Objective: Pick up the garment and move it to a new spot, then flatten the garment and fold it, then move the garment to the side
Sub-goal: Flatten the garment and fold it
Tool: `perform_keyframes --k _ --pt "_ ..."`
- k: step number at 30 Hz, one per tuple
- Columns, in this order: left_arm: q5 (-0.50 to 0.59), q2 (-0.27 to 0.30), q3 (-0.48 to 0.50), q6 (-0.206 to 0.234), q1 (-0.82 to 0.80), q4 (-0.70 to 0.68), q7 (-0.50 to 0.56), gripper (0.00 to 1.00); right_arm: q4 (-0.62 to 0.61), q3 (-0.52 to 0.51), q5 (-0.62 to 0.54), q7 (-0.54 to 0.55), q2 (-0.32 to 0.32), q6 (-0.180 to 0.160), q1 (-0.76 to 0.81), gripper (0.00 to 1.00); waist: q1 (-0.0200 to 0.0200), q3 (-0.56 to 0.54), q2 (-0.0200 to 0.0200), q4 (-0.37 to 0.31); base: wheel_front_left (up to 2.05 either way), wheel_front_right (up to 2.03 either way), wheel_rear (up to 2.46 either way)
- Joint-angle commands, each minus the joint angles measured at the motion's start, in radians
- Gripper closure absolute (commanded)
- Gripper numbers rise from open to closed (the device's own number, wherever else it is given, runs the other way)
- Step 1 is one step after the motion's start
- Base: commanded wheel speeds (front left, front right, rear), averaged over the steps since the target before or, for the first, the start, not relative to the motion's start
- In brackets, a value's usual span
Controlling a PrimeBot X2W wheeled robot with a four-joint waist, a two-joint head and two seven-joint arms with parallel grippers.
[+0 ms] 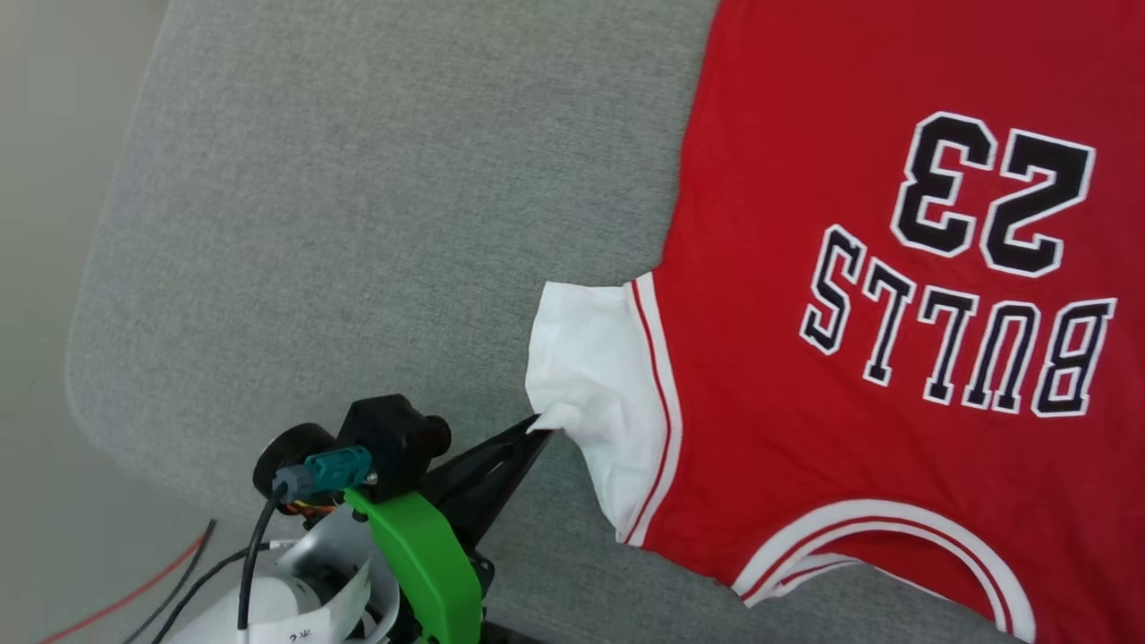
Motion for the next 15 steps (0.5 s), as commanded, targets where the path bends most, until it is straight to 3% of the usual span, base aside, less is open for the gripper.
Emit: perform_keyframes --k 1,9,15 --pt "-0.006 -0.015 0.0 -0.005 -0.014 0.007 -0.009 1.0 0.008 0.001 -0.03 0.014 -0.011 -0.001 -0.022 0.0 -0.0001 0.102 0.0108 0.111 0.0 0.0 0.0" --pt "-0.003 -0.07 -0.038 -0.037 -0.024 0.054 -0.043 1.0 0.072 -0.052 -0.153 0.053 -0.039 -0.001 -0.086 0.0 -0.0001 0.143 0.0108 0.181 0.0 0.0 0.0" --pt "-0.003 -0.085 -0.042 -0.048 -0.029 0.071 -0.067 1.0 0.102 -0.06 -0.184 0.052 -0.046 -0.001 -0.093 0.0 -0.0001 0.164 0.0108 0.2 0.0 0.0 0.0"
